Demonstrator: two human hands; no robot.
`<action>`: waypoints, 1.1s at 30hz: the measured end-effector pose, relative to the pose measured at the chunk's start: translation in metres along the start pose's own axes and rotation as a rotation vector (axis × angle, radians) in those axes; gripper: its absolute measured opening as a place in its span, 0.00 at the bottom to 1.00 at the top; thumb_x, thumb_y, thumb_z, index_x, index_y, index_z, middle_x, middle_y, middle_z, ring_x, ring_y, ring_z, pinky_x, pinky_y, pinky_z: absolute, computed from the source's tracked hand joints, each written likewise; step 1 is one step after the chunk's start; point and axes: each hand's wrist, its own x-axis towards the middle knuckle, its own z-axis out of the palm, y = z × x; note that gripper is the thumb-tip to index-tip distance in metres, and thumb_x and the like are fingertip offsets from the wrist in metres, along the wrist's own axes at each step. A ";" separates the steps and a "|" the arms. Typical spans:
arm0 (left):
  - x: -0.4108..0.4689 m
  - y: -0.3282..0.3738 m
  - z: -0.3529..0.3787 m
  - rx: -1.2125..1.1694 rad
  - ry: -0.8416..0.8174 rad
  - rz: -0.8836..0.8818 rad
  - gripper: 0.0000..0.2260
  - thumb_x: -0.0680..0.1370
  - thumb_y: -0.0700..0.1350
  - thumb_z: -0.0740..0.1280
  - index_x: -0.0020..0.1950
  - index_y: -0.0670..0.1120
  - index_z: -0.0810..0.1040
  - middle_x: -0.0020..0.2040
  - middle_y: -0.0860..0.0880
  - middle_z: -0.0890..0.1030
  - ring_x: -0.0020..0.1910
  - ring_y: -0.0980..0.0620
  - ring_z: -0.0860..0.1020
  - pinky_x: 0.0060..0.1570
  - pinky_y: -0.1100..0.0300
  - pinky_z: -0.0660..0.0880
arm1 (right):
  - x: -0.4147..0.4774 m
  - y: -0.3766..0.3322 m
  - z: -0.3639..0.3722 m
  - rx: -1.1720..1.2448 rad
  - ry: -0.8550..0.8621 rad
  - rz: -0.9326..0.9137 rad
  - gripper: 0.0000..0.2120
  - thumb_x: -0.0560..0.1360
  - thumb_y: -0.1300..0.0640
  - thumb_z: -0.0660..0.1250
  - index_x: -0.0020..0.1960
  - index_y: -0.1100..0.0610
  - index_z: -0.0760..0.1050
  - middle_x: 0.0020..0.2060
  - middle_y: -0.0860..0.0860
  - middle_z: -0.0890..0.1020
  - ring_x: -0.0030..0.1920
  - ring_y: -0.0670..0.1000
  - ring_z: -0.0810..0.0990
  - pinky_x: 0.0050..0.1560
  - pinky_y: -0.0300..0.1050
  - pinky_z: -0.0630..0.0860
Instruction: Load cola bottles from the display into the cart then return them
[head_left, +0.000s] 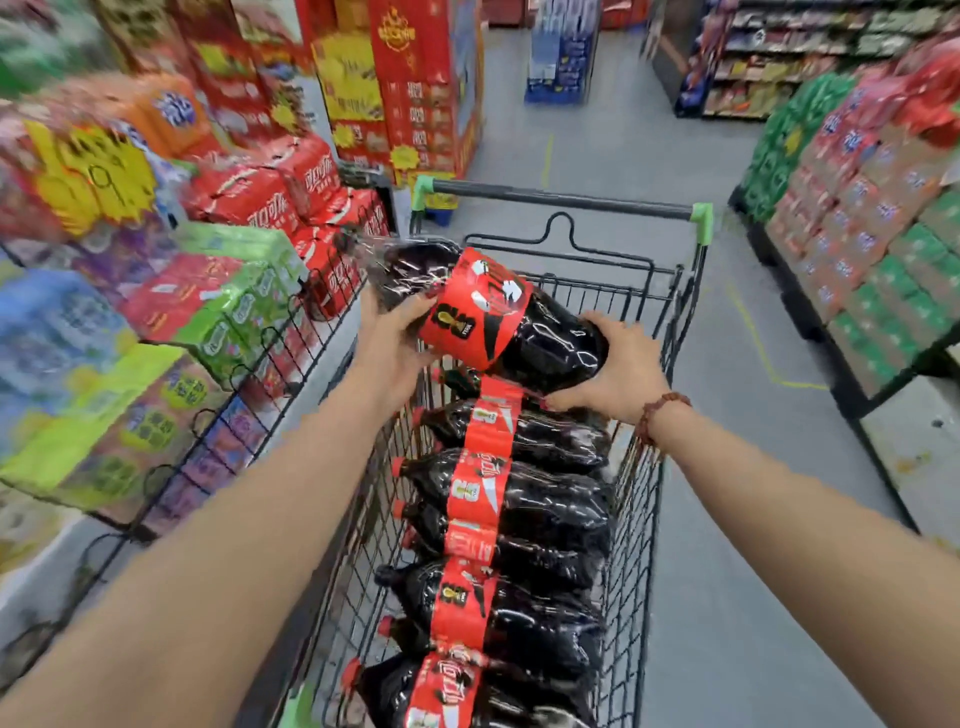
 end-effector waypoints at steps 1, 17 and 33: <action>-0.015 0.011 0.007 -0.007 -0.002 0.036 0.31 0.71 0.37 0.67 0.71 0.54 0.63 0.49 0.48 0.80 0.41 0.51 0.79 0.39 0.54 0.76 | -0.009 -0.006 -0.007 0.024 0.012 -0.023 0.54 0.45 0.38 0.79 0.69 0.49 0.68 0.57 0.53 0.75 0.61 0.56 0.71 0.65 0.52 0.69; -0.293 0.144 -0.006 0.307 0.247 0.415 0.43 0.65 0.34 0.73 0.75 0.56 0.59 0.61 0.51 0.80 0.53 0.49 0.81 0.45 0.47 0.78 | -0.179 -0.117 -0.002 0.539 -0.305 -0.453 0.38 0.48 0.49 0.84 0.55 0.48 0.74 0.49 0.45 0.81 0.51 0.48 0.80 0.53 0.45 0.76; -0.685 0.210 -0.162 0.320 0.902 0.620 0.52 0.54 0.40 0.79 0.75 0.54 0.61 0.63 0.53 0.79 0.54 0.51 0.80 0.44 0.53 0.77 | -0.498 -0.303 0.152 0.644 -0.986 -0.695 0.36 0.48 0.51 0.84 0.53 0.49 0.74 0.47 0.44 0.81 0.47 0.44 0.80 0.51 0.46 0.77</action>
